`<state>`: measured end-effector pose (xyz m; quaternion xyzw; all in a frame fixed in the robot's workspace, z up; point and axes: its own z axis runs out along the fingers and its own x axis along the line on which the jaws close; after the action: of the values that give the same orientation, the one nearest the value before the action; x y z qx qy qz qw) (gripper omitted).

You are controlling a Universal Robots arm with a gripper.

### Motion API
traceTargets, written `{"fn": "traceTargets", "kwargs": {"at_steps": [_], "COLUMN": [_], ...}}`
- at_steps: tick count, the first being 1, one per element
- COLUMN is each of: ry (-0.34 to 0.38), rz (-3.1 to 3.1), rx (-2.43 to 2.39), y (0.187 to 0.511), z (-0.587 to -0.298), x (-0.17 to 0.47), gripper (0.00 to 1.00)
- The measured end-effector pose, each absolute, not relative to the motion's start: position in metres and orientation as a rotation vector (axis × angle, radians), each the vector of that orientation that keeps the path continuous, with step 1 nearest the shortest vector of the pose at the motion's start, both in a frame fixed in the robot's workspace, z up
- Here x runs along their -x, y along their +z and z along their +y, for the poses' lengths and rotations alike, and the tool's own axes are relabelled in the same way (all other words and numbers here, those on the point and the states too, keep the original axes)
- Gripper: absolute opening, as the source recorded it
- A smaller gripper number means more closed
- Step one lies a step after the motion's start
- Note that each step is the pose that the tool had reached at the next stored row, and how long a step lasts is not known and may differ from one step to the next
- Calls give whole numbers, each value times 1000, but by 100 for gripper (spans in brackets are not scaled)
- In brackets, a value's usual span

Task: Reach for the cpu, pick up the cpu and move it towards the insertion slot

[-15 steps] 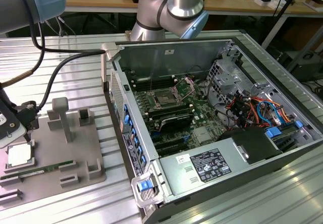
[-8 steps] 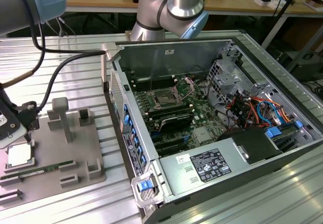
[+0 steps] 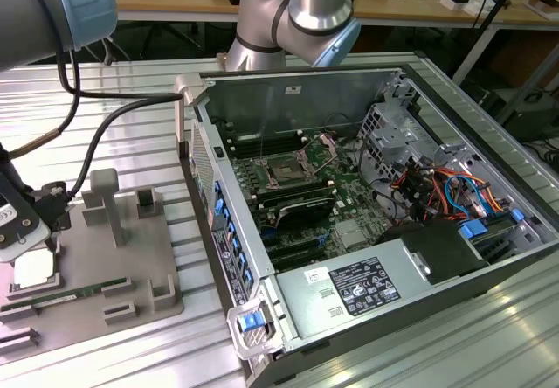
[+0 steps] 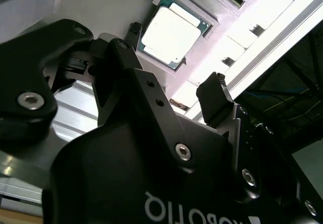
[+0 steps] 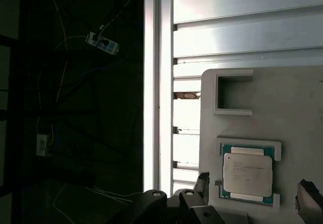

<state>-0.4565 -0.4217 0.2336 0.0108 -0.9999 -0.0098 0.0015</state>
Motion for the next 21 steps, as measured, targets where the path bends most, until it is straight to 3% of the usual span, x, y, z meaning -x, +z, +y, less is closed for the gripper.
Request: {"fn": "traceTargets", "kwargs": {"at_steps": [6, 21], "ry": [-31, -25], "rz": [-3138, -3138], "rx": [-34, -34], "y": [215, 209], "z": [-422, -422], "x": [456, 456], "gripper": [73, 73]}}
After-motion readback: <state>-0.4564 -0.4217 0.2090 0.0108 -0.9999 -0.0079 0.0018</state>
